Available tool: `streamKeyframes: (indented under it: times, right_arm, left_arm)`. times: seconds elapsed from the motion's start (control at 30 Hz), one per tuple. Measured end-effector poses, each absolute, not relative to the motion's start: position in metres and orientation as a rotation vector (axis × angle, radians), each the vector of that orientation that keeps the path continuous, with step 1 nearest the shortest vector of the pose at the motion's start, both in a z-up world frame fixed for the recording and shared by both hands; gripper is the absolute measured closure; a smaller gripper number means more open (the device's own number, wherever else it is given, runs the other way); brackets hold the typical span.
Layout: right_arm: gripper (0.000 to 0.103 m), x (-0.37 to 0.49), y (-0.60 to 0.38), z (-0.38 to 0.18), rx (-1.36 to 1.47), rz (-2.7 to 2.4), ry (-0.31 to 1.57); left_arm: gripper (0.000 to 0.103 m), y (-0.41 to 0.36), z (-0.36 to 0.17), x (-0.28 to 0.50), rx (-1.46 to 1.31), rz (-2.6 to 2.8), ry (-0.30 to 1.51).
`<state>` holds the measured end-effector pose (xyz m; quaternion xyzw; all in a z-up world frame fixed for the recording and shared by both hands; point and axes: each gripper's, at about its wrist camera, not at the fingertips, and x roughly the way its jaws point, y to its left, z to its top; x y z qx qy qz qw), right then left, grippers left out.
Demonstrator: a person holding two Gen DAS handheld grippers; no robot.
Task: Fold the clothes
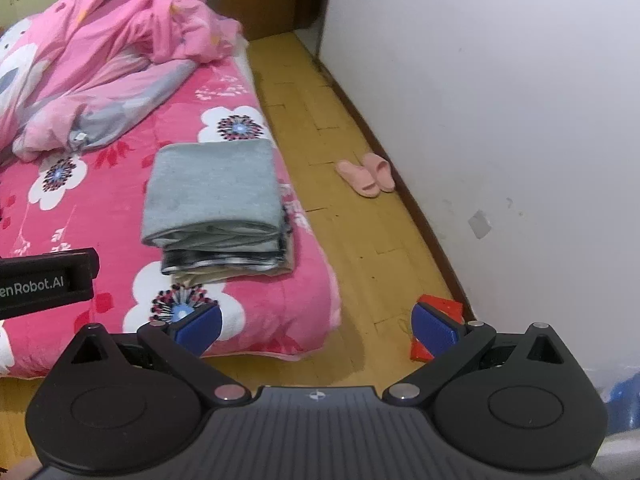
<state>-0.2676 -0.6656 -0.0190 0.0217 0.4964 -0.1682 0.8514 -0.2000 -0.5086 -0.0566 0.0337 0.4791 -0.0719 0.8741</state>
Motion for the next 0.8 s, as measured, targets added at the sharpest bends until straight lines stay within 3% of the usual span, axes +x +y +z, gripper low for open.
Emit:
streamKeyframes:
  times: [0.8]
  right_arm:
    - [0.000,-0.265,-0.673,-0.022,0.066,-0.357,1.056]
  left_arm:
    - [0.000,-0.521,-0.059,-0.196,0.086,-0.144,1.006]
